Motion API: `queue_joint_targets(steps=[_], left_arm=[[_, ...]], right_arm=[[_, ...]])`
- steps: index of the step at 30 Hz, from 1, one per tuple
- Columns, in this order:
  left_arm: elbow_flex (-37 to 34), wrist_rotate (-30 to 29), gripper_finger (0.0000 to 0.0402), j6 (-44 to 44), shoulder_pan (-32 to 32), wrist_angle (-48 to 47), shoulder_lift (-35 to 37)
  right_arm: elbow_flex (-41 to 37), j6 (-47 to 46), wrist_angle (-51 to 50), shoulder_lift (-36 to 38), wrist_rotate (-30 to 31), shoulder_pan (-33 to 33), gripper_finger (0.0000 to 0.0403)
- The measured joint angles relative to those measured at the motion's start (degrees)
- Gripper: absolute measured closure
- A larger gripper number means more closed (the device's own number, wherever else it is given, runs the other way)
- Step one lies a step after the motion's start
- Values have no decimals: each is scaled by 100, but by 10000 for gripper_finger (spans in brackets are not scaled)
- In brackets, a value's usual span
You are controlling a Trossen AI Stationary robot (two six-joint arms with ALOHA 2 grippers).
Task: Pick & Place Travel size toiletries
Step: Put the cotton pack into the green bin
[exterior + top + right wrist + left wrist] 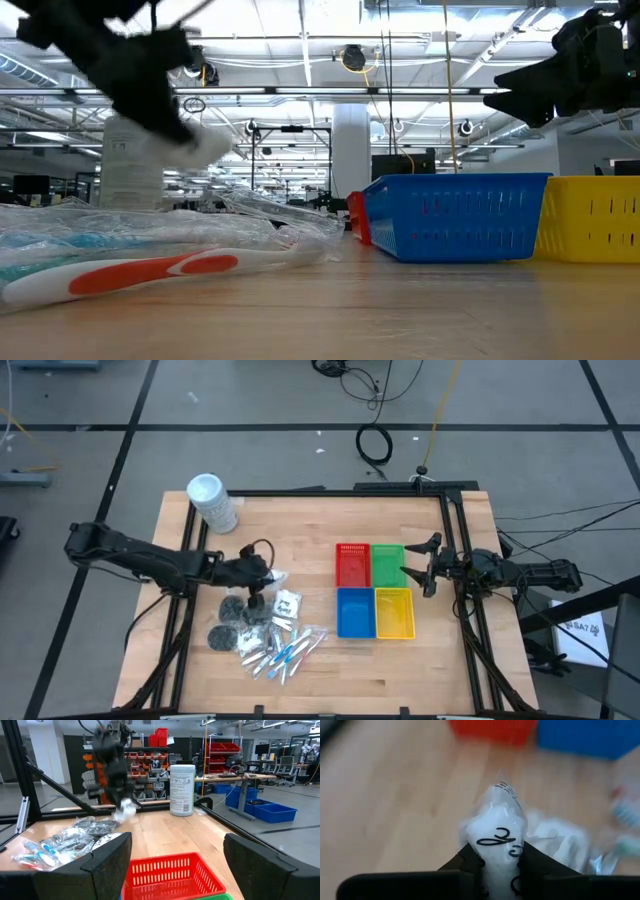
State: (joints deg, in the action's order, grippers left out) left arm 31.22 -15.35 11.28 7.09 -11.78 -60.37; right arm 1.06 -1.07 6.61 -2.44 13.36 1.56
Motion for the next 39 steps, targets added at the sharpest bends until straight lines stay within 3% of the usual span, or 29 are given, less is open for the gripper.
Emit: queue_joint_targets(steps=[5,11,17,26,33,39], left_arm=[[125,-18,334,-1290,-11,1295,343],[125,-18,334,-2774,-391,3306,271],[128,149,334,-2703,-1215,4468,-285],[126,1692,334,-2579,-1962,5903,-1503],[368,1748,335,-3114,-1924,6205,-2354],[1302,1729,334,-3697,-1741,5772,-3000]], right_arm=[[1,-664,439,0,3,-1,99],[0,-1059,1049,0,5,-2,99],[0,-869,1356,-3,95,-6,99],[0,-665,1177,-93,777,-9,99],[0,-506,1493,-543,1058,-9,99],[3,-517,2719,-1792,1090,-11,99]])
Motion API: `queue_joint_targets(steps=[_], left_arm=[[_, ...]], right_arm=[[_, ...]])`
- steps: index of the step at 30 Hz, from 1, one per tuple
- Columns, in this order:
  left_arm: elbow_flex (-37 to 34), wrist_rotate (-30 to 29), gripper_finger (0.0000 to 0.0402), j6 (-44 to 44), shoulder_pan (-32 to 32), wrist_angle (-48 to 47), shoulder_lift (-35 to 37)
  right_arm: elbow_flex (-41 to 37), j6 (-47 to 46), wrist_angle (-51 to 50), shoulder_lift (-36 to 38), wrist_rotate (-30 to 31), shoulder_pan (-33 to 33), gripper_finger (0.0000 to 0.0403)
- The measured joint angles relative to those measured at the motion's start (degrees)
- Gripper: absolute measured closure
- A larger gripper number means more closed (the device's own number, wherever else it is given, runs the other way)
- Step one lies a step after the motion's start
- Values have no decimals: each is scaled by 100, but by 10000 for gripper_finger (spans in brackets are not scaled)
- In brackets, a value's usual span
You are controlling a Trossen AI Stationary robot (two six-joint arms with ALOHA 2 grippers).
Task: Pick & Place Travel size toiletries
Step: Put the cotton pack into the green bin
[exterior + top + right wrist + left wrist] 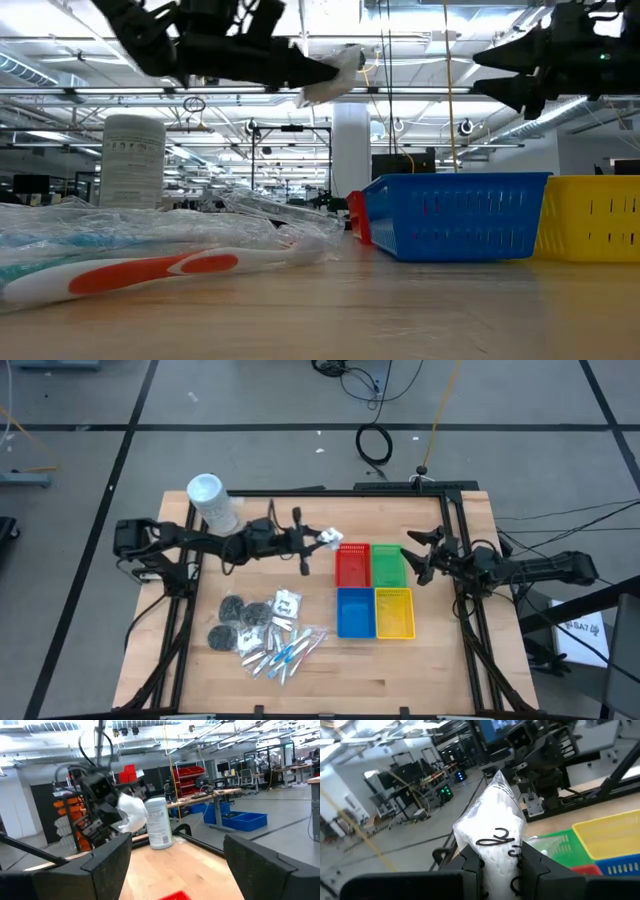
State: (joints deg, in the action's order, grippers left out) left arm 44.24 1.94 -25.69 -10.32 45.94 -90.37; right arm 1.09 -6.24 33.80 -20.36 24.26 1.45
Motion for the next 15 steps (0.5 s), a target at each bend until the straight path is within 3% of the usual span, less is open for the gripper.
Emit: queue_joint_targets(steps=[5,12,15], left_arm=[[500,-6,335,-313,84,-508,-214],[560,-7,335,-357,108,-554,-221],[560,-7,335,-315,104,-585,-221]], right_arm=[[346,-15,612,-1299,5,-5,99],[1297,120,962,-3132,-59,-273,98],[1670,156,1135,-3768,-567,-467,92]])
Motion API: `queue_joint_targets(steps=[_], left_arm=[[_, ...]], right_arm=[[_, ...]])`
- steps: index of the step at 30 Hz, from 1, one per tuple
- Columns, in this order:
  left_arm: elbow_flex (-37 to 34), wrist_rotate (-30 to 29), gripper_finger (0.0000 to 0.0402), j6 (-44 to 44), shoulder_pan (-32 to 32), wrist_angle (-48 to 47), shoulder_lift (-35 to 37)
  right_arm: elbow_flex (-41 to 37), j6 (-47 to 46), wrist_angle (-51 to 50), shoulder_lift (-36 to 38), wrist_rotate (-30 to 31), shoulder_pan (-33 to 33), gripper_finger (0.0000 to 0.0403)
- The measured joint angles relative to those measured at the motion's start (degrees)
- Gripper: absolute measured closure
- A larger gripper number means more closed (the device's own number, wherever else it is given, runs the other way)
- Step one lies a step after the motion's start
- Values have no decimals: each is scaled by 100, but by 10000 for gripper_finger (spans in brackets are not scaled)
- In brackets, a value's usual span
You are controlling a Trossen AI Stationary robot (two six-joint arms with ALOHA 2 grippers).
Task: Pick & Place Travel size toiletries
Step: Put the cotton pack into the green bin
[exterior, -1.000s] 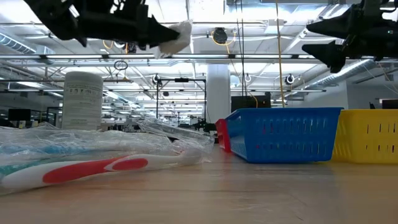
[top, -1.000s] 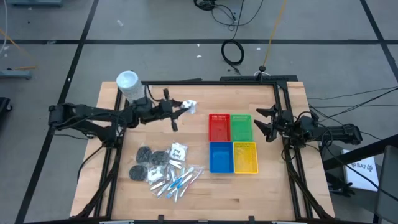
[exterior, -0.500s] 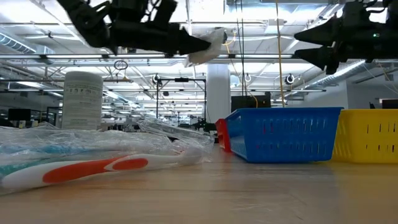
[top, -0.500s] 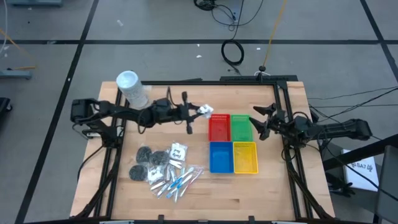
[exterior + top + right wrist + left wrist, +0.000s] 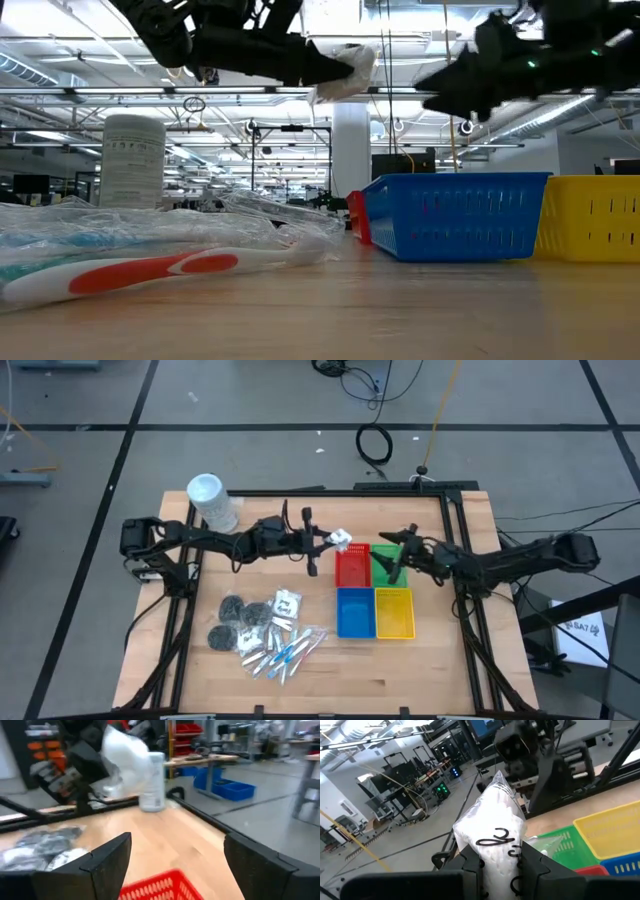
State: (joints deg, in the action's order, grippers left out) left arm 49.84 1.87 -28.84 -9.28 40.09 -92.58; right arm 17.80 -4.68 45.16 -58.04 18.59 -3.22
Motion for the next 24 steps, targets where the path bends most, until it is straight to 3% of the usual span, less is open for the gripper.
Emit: queue_joint_targets(steps=[11,18,24], left_arm=[[-2,0,335,4,2,-238,0],[-2,7,334,7,11,-261,0],[-2,-2,334,-52,71,-273,0]], right_arm=[[1273,87,434,-1508,-1140,-319,60],[1557,92,527,-1868,-1131,-392,88],[1557,-123,755,-1965,-1161,-494,145]])
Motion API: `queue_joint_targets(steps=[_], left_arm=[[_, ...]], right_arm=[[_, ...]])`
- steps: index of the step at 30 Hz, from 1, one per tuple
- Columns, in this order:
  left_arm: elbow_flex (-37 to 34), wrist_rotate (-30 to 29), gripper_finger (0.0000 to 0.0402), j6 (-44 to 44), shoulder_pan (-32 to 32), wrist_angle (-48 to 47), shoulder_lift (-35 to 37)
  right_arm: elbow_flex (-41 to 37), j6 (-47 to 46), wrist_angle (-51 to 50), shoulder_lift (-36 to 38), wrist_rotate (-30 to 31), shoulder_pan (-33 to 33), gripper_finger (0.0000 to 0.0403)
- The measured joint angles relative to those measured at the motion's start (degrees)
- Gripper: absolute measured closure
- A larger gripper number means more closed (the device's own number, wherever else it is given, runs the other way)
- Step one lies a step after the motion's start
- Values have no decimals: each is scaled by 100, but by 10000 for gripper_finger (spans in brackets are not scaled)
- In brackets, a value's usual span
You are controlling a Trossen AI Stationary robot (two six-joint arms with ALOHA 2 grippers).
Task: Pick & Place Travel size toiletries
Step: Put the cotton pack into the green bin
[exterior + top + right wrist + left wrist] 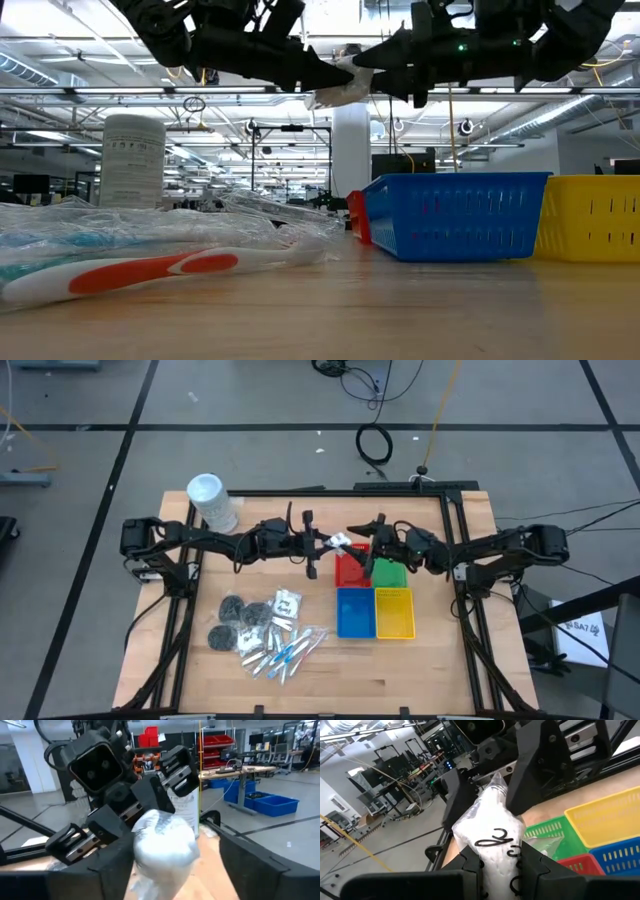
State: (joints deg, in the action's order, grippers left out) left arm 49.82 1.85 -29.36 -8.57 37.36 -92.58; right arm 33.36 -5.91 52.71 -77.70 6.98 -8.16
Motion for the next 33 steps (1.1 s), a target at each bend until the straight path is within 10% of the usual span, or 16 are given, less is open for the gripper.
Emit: queue_joint_targets(steps=[16,25,33], left_arm=[[-7,-35,334,59,17,15,-2],[-11,-492,317,997,54,273,-1],[-11,-1165,167,837,325,307,112]], right_arm=[[-2,267,-145,1,-556,-13,385],[2,345,-182,7,-520,-20,388],[2,571,-363,118,-426,-13,391]])
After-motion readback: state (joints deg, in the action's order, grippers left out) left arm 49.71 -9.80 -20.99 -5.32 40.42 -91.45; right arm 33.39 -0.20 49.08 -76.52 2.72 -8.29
